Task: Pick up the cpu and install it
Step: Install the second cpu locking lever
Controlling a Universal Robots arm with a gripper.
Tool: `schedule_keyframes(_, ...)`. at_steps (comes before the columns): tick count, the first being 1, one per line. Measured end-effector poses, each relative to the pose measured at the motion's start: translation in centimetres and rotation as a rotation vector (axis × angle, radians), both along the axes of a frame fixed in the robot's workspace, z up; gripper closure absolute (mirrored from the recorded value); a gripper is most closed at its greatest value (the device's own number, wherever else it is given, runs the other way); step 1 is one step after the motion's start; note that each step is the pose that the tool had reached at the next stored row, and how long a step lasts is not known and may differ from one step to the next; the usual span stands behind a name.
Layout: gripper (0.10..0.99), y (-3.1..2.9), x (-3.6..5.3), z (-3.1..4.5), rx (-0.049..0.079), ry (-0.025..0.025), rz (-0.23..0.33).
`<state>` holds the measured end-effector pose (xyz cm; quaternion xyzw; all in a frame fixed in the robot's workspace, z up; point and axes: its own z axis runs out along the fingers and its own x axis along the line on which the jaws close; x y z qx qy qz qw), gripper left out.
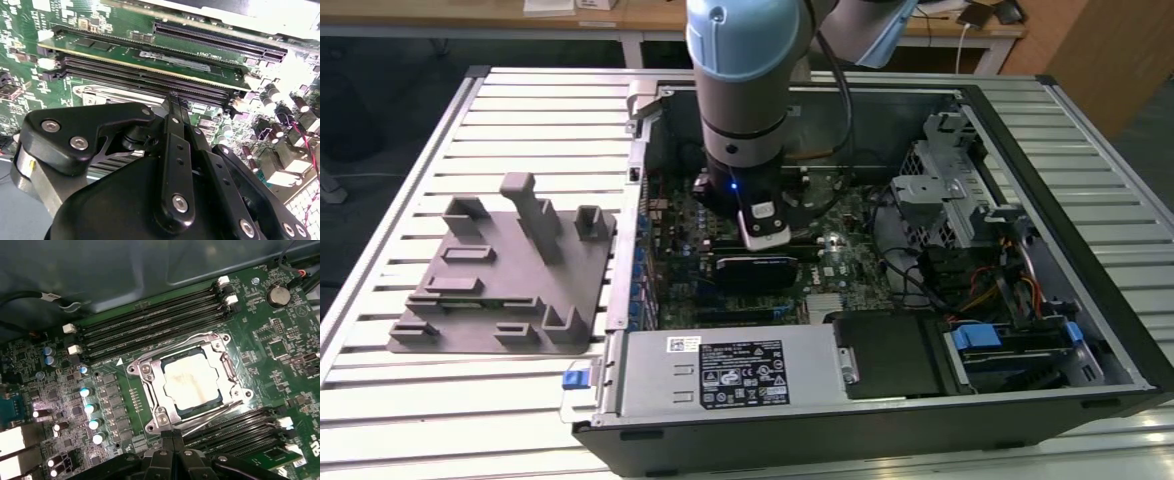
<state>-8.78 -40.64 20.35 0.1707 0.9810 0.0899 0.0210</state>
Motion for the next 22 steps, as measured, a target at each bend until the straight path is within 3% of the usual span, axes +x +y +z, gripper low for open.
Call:
schedule_keyframes(3, 0.98, -0.09, -0.09, -0.23, 0.01, 0.0001, 0.0)
schedule_keyframes(8, 0.98, -0.11, -0.27, -0.57, 0.041, 0.0, 0.0)
schedule_keyframes(11, 0.98, -0.16, -0.41, -0.82, 0.054, 0.0, 0.0)
schedule_keyframes(16, 0.98, -0.26, -0.56, -1.07, 0.065, 0.0, 0.0)
schedule_keyframes(22, 0.98, -0.27, -0.57, -0.81, 0.066, 0.0, 0.0)
